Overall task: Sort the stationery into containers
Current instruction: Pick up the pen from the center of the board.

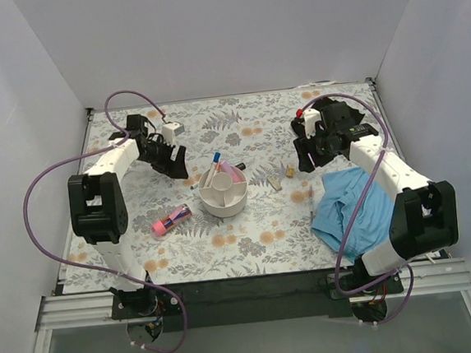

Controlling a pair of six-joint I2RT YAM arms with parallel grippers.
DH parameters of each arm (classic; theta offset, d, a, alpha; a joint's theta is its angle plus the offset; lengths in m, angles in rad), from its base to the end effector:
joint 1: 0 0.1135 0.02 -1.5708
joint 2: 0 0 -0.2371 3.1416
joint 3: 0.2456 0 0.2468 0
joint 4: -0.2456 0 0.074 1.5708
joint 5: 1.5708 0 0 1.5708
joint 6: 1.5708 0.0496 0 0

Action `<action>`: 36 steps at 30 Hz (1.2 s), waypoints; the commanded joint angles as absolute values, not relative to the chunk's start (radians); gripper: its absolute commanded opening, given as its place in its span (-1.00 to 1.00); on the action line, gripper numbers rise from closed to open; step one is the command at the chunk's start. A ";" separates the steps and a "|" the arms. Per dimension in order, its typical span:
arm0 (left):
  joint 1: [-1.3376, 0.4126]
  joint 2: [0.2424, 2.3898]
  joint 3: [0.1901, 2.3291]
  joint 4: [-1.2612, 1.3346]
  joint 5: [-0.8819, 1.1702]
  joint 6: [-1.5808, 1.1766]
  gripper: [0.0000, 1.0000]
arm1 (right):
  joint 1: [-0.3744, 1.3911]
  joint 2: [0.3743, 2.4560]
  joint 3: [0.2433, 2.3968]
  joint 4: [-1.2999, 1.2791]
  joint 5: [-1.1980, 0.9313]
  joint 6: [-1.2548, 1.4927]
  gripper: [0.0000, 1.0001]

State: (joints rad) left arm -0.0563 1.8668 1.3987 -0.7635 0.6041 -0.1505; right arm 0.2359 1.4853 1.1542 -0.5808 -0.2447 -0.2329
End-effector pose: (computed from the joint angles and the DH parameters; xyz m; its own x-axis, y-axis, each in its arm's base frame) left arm 0.3659 -0.0488 0.1775 -0.9661 -0.0691 -0.2487 0.0912 0.8099 -0.5795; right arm 0.3087 0.0866 0.2321 -0.6624 -0.3895 -0.6399 -0.5384 0.8415 0.0451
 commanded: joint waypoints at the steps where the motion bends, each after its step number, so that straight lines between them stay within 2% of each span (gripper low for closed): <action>1: -0.101 1.847 1.371 -0.736 0.675 -0.106 0.43 | 0.236 1.509 1.195 -0.574 -0.241 -0.236 0.32; 8: -0.160 1.904 1.339 -0.660 0.631 -0.071 0.10 | 0.236 1.551 1.250 -0.581 -0.222 -0.245 0.32; 16: -0.198 1.962 1.350 -0.632 0.629 -0.066 0.01 | 0.238 1.548 1.238 -0.586 -0.218 -0.250 0.32; 23: -0.284 2.003 1.304 -0.543 0.507 -0.074 -0.13 | 0.238 1.549 1.241 -0.589 -0.213 -0.250 0.33; 24: -0.297 2.009 1.293 -0.532 0.491 -0.074 -0.22 | 0.238 1.549 1.239 -0.591 -0.215 -0.250 0.33; 30: -0.318 2.037 1.247 -0.500 0.387 -0.100 -0.42 | 0.238 1.542 1.230 -0.588 -0.216 -0.250 0.33; 36: -0.316 2.075 1.229 -0.505 0.279 -0.120 -0.81 | 0.238 1.536 1.220 -0.588 -0.219 -0.250 0.33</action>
State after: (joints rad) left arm -0.3115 1.9804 1.2991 -0.4423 0.4690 -0.1181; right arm 0.2359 1.5570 1.2079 -0.5850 -0.2115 -0.2405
